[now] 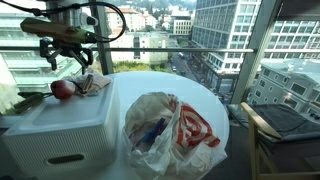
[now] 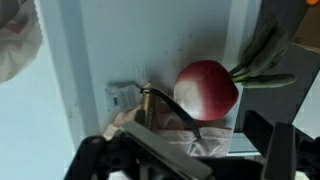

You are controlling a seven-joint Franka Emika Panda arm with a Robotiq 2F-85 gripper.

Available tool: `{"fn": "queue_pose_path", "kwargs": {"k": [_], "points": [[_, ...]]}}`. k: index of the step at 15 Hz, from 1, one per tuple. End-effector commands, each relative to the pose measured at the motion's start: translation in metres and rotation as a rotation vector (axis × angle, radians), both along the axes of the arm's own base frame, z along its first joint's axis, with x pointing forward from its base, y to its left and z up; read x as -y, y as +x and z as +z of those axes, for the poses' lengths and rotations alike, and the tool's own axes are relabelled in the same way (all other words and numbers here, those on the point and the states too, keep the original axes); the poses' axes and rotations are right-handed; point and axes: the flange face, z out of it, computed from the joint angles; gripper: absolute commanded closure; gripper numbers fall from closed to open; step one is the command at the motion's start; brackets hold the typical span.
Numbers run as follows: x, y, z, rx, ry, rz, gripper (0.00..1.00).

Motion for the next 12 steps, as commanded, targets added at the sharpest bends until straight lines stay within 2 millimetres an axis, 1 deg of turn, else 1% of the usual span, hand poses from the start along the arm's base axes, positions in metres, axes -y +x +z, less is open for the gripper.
{"fn": "queue_pose_path", "kwargs": {"k": [1,6,8,9,10,11,12], "points": [[-0.005,-0.014,-0.008,0.02,-0.032,0.096,0.0],[-0.026,-0.022,-0.036,0.125,0.011,0.143,0.0],[-0.032,-0.021,-0.05,0.167,0.01,0.151,0.0],[-0.033,-0.021,-0.057,0.157,0.0,0.151,0.0],[-0.033,-0.021,-0.064,0.159,-0.008,0.16,0.03],[-0.034,-0.022,-0.068,0.161,-0.008,0.172,0.26],[-0.034,-0.021,-0.072,0.165,-0.011,0.176,0.27]]}}
